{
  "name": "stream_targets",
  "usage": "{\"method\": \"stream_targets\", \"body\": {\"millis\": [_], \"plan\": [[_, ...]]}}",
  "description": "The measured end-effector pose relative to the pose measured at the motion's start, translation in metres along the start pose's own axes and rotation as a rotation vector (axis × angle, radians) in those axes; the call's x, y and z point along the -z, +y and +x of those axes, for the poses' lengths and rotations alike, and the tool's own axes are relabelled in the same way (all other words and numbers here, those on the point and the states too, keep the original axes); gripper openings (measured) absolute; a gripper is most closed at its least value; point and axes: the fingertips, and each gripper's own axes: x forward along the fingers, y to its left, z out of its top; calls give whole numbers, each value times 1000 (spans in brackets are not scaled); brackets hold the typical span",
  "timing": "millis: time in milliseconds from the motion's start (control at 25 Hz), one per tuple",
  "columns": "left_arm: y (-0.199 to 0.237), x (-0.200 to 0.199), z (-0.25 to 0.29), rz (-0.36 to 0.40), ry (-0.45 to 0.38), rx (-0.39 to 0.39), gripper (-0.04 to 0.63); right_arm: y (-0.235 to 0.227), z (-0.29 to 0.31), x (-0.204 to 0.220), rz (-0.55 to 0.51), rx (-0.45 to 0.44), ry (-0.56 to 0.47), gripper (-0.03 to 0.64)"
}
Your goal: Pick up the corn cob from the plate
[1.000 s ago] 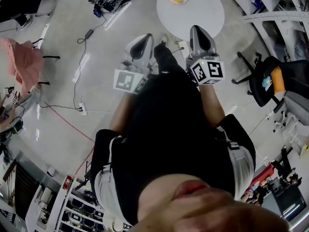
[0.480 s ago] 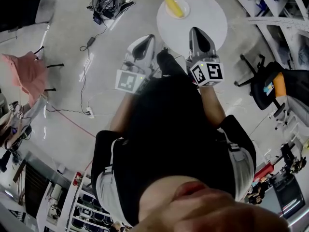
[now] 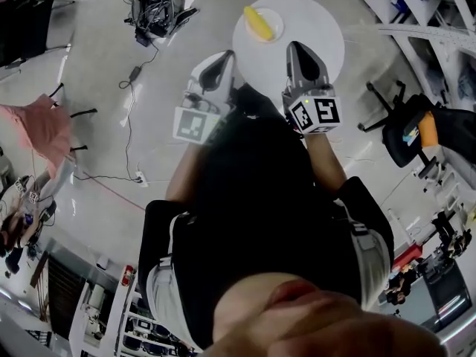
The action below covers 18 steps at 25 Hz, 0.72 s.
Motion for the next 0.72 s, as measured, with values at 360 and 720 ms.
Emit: {"method": "stream_targets", "body": {"millis": [360, 720], "plan": [[21, -6, 41, 1, 8, 27, 3, -20, 19, -3, 8, 64, 1, 8], [47, -26, 76, 31, -26, 41, 3, -26, 36, -7, 0, 120, -11, 8]]}}
